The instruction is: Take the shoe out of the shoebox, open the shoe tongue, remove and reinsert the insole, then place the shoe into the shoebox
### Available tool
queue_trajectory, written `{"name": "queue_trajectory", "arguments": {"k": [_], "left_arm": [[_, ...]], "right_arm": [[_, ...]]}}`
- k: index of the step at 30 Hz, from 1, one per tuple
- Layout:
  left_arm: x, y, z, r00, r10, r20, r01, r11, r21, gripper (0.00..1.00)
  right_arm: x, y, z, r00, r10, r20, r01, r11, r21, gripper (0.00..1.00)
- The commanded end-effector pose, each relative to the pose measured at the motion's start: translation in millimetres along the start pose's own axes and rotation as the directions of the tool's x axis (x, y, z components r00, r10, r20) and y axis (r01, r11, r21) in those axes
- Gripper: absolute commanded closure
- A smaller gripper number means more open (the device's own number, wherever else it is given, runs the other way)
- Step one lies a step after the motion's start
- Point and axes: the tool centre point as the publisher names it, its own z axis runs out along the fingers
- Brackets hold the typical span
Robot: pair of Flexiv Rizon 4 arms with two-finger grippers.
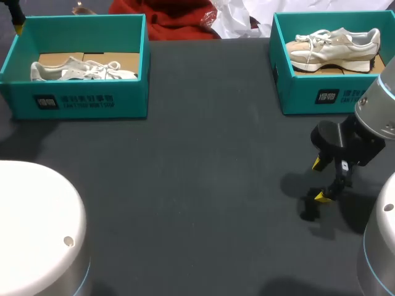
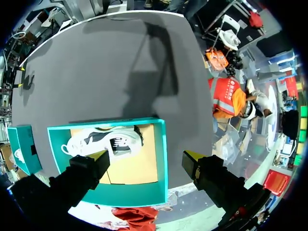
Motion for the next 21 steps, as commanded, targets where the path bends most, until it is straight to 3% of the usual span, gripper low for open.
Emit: {"name": "queue_trajectory", "arguments": {"k": [1, 16, 21], "left_arm": [[4.4, -12, -18, 1.000, -0.001, 0.016, 0.001, 1.000, -0.016, 0.00], [5.1, -14, -22, 1.000, 0.003, 0.018, -0.003, 1.000, -0.025, 0.00], [5.1, -14, -22, 1.000, 0.003, 0.018, -0.003, 1.000, -0.025, 0.00]], "right_arm": [[1.4, -0.2, 1, 1.000, 0.000, 0.003, 0.000, 1.000, 0.001, 0.00], [1.4, -0.2, 1, 1.000, 0.000, 0.003, 0.000, 1.000, 0.001, 0.00], [-28.8, 14.5, -23, 0.997, 0.049, 0.054, -0.049, 0.999, 0.015, 0.00]]}}
